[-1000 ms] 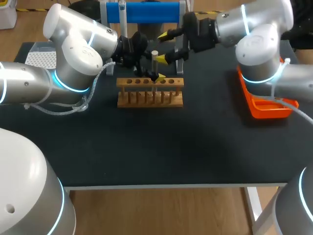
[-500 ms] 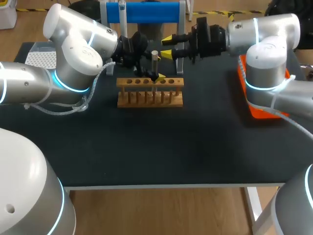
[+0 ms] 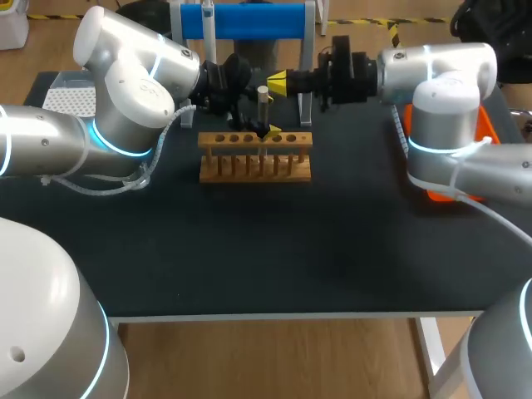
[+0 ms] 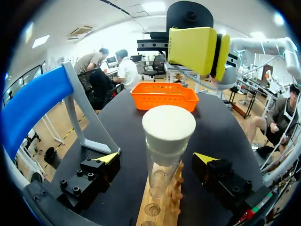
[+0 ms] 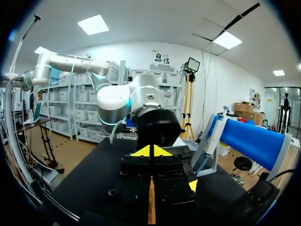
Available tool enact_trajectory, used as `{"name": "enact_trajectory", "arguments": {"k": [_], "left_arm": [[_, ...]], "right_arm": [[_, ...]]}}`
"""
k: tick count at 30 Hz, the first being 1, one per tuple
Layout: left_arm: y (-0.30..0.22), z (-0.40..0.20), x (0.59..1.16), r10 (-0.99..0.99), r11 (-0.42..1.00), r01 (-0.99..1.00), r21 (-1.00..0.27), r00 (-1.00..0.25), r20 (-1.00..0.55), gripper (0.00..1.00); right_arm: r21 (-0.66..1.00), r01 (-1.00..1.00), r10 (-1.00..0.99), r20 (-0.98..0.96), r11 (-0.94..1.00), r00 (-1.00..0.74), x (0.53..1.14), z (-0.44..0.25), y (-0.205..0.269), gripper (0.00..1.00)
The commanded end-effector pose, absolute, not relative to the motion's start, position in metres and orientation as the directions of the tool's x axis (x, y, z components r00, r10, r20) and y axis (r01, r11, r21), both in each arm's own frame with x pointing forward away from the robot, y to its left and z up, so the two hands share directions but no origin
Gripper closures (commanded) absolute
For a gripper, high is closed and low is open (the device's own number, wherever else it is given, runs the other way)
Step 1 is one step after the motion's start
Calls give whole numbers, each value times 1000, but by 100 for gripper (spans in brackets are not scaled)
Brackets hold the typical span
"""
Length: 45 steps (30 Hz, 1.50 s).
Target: Invert the test tube, pick up the pipette, mount the tip to pipette, aspirate from beaker and dispense into the tube, eject the tip, return the pipette, and cap with the stopper.
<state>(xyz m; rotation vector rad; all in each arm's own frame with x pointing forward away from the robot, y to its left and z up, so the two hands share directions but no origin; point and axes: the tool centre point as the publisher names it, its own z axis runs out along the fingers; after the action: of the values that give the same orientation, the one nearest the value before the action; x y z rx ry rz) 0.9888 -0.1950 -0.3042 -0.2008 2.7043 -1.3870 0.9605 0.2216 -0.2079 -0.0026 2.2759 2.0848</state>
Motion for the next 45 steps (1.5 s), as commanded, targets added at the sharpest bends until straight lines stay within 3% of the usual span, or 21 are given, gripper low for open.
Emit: {"name": "enact_trajectory", "arguments": {"k": [1,45], "left_arm": [[-195,-304,990,-159,580,-74,-812,-987,-23,0],[-195,-304,990,-159,580,-74,-812,-987,-23,0]], "right_arm": [[996,-30,19,-32,80,-999,967,-211,226,100],[998,20,14,19,60,-1000,981,-223,239,100]]}}
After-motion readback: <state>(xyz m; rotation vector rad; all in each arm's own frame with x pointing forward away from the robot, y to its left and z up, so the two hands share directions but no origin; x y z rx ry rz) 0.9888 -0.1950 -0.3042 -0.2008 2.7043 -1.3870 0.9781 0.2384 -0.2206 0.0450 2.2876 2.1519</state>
